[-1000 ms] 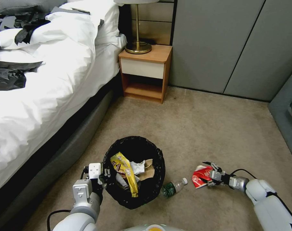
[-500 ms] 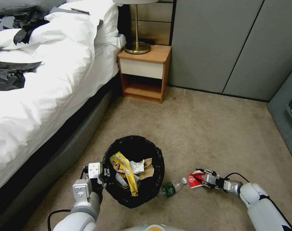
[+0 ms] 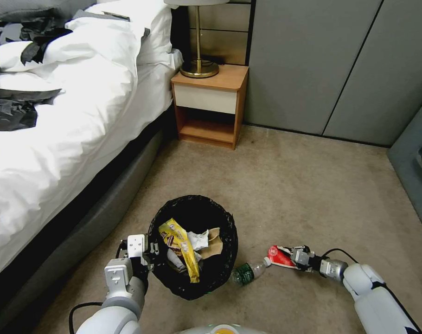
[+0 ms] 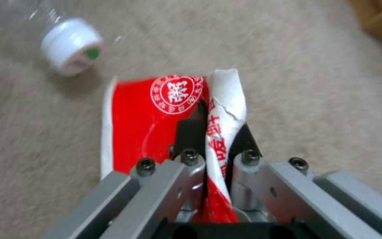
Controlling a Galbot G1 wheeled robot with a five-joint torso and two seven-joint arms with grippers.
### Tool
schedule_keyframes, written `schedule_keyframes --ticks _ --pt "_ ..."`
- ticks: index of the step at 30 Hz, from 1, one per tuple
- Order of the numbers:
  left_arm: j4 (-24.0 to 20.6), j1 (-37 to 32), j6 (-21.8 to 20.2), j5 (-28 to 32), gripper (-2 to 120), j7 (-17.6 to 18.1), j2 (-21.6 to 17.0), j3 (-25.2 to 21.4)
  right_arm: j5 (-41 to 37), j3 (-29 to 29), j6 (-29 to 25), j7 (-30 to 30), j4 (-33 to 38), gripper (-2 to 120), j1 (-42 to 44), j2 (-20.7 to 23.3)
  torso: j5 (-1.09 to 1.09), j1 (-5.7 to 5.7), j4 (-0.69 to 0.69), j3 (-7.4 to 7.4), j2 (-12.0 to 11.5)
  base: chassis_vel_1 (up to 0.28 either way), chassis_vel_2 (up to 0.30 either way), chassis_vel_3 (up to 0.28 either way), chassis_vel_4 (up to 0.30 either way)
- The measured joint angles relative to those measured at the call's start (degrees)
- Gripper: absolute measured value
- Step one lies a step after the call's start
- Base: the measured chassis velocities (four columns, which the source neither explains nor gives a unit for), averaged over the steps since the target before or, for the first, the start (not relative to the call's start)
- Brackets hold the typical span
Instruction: Pick up the trash bin, then pick up the garbage from the floor and place it into the trash bin.
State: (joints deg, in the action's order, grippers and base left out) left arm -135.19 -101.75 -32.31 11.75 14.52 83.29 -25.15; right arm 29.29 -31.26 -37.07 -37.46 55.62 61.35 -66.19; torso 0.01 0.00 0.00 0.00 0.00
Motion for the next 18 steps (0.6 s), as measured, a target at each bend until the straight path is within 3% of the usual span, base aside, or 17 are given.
schedule_keyframes --ticks 7,10,11,15,16,18 --pt "-0.1 0.2 0.0 0.0 0 0.0 -0.1 0.3 -9.6 -1.1 1.1 1.1 9.4 0 5.1 1.2 0.00 0.00 0.00 0.00 0.0 0.000 0.000 0.000 0.000" --pt "-0.2 0.3 0.0 0.1 0 0.0 -0.3 0.4 -17.6 -2.3 2.6 2.4 19.0 0 9.4 1.5 0.00 0.00 -0.01 0.00 0.0 0.000 0.000 0.000 0.000" --pt "-0.2 0.3 0.0 0.1 0 0.0 -0.3 0.4 -17.6 -2.3 2.6 2.4 19.0 0 9.4 1.5 0.00 0.00 -0.01 0.00 0.0 0.000 0.000 0.000 0.000" --pt "-0.3 0.2 0.0 0.5 0 0.0 -0.6 0.4 -28.8 -5.2 5.4 5.0 35.7 0 13.7 1.7 -0.01 0.00 0.00 0.00 0.0 0.000 0.000 0.000 0.000" --pt "-0.3 0.2 0.0 0.5 0 0.0 -0.6 0.4 -28.8 -5.2 5.4 5.0 35.7 0 13.7 1.7 -0.01 0.00 0.00 0.00 0.0 0.000 0.000 0.000 0.000" --pt "-0.4 0.2 0.0 0.8 0 0.0 -0.7 0.4 -33.0 -5.8 7.8 6.7 43.1 0 14.9 2.5 -0.02 0.00 -0.01 0.00 0.0 0.000 0.000 0.000 0.000"
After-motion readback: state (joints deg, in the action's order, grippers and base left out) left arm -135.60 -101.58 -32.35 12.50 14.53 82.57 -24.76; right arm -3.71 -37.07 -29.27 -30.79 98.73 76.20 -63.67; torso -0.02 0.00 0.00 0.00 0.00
